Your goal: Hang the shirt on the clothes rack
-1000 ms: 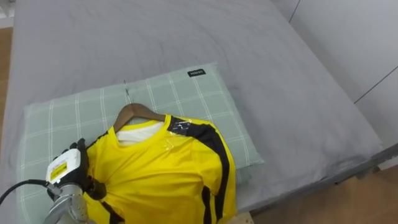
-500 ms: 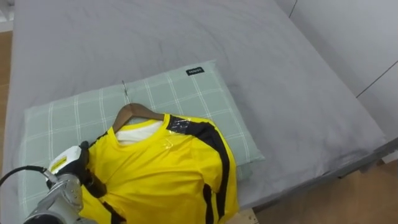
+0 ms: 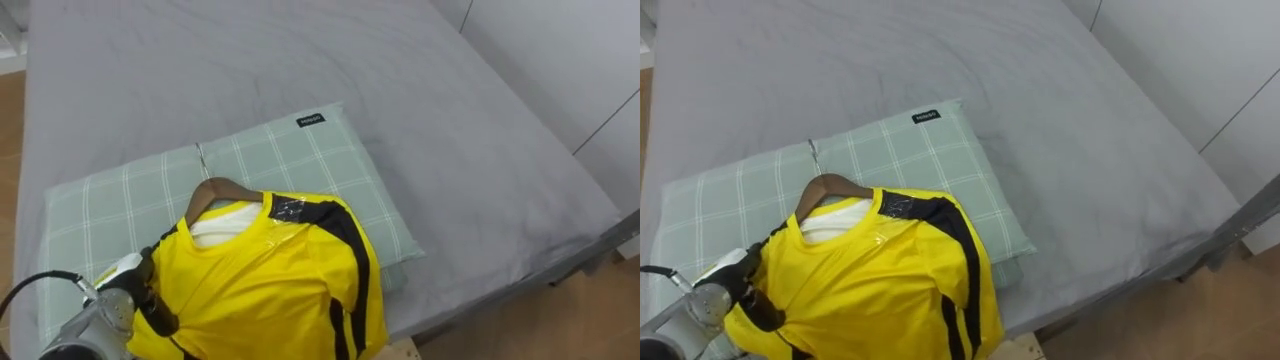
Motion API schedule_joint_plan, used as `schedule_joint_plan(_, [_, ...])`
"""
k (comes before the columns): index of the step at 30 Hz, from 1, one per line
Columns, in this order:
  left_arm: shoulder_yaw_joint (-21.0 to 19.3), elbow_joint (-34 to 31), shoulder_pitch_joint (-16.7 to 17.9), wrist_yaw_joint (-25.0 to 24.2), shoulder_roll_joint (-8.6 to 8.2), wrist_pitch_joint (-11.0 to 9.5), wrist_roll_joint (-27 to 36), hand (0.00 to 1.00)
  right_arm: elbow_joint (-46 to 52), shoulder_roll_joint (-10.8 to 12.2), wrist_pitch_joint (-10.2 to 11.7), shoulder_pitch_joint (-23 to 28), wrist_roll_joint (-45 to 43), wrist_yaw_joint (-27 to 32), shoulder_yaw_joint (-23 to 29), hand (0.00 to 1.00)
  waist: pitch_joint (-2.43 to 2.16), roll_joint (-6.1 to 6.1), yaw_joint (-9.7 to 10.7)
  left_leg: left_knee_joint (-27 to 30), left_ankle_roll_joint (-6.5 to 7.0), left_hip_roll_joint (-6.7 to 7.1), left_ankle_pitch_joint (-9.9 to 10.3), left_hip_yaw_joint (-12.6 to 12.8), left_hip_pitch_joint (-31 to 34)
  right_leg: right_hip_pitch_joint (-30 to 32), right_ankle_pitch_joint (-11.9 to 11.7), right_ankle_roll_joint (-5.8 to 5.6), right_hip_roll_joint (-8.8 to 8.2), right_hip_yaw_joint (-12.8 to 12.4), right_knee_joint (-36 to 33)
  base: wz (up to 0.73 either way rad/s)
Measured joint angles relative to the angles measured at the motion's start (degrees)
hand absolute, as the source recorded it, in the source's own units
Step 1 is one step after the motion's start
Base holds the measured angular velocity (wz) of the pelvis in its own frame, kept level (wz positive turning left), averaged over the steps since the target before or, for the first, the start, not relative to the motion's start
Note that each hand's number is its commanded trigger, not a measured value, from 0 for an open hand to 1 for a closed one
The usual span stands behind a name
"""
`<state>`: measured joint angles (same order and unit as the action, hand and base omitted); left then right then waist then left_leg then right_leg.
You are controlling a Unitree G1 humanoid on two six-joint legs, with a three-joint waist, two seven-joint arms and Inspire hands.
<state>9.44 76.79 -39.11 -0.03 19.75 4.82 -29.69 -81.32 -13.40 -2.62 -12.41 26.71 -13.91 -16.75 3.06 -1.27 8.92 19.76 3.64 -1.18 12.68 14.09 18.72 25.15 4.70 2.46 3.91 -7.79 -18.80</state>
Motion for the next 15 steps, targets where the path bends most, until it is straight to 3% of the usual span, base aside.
schedule_joint_plan(5, [0.0, -0.3, 0.0, -0.8, 0.33, 0.0, 0.0, 0.05, 0.0, 0.0, 0.0, 0.1, 0.0, 0.0, 0.0, 0.0, 0.02, -0.03, 0.0, 0.0, 0.0, -0.02, 0.0, 0.0, 0.0, 0.0, 0.0, 0.0, -0.01, 0.0, 0.0, 0.0])
schedule_joint_plan(7, [0.0, -0.3, 0.0, -0.8, 0.33, 0.0, 0.0, 0.52, 0.0, 0.0, 0.0, 0.0, 0.0, 0.0, 0.0, 0.0, 0.02, -0.03, 0.0, 0.0, 0.0, 0.0, 0.0, 0.0, 0.0, 0.0, 0.0, 0.0, -0.01, 0.0, 0.0, 0.0])
schedule_joint_plan(9, [0.0, -0.4, 0.0, -0.6, 0.38, 0.0, 0.0, 0.64, 0.0, 0.0, 0.0, 0.0, 0.0, 0.0, 0.0, 0.0, 0.02, -0.04, 0.0, 0.0, 0.0, 0.0, 0.0, 0.0, 0.0, 0.0, 0.0, 0.0, -0.01, 0.0, 0.0, 0.0])
schedule_joint_plan(15, [-0.1, -1.9, -0.1, 0.8, 2.58, 0.1, 0.0, 0.66, 0.0, -0.1, -0.8, -0.7, 0.0, 0.0, 0.1, 0.0, 0.1, -0.26, 0.1, -0.1, 0.0, 0.01, 0.0, 0.0, -0.1, -0.1, 0.0, 0.0, 0.01, 0.0, 0.1, 0.0])
